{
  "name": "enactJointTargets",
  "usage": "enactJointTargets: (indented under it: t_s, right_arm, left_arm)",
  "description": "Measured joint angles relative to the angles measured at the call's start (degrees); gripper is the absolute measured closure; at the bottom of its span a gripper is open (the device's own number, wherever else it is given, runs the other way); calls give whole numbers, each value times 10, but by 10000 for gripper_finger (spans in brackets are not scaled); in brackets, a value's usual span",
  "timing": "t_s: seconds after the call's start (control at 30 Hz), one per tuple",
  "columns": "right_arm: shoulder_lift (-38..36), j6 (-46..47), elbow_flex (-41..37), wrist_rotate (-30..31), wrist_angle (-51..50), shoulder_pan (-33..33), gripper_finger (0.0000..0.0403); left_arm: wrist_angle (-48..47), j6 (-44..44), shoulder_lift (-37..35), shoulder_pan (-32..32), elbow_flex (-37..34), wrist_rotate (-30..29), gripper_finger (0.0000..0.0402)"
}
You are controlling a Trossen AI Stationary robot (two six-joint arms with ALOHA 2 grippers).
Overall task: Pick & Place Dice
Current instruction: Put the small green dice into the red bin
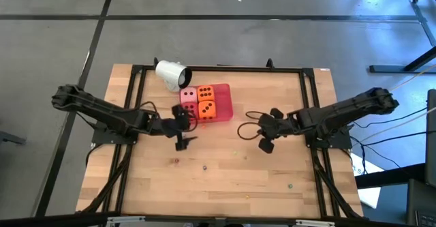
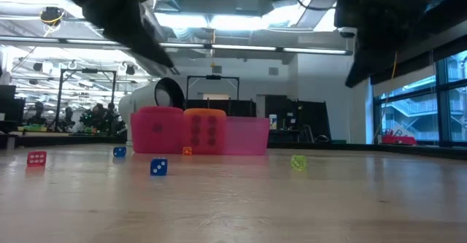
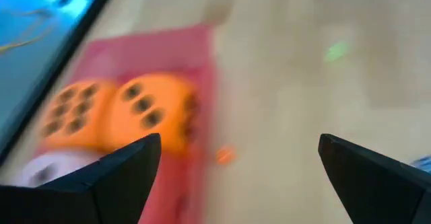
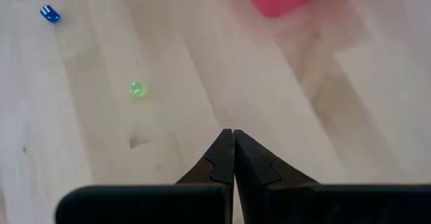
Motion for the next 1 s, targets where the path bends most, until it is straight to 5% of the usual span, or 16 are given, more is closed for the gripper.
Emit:
enactJointTargets:
  t_s: [0.23, 0.57, 0.8, 1.0]
  right_arm:
    - [4, 23, -21, 5, 18, 8, 395]
    - [4, -78, -21, 114, 61, -1, 398]
    - [4, -137, -21, 36, 60, -1, 351]
    - [4, -56, -21, -83, 25, 17, 260]
  left_arm:
    - [135, 5, 0, -1, -26, 97, 6]
    - [134, -15, 0, 6, -27, -50, 6]
    - [134, 79, 5, 31, -27, -13, 6]
    - [131, 80, 16, 44, -27, -3, 8]
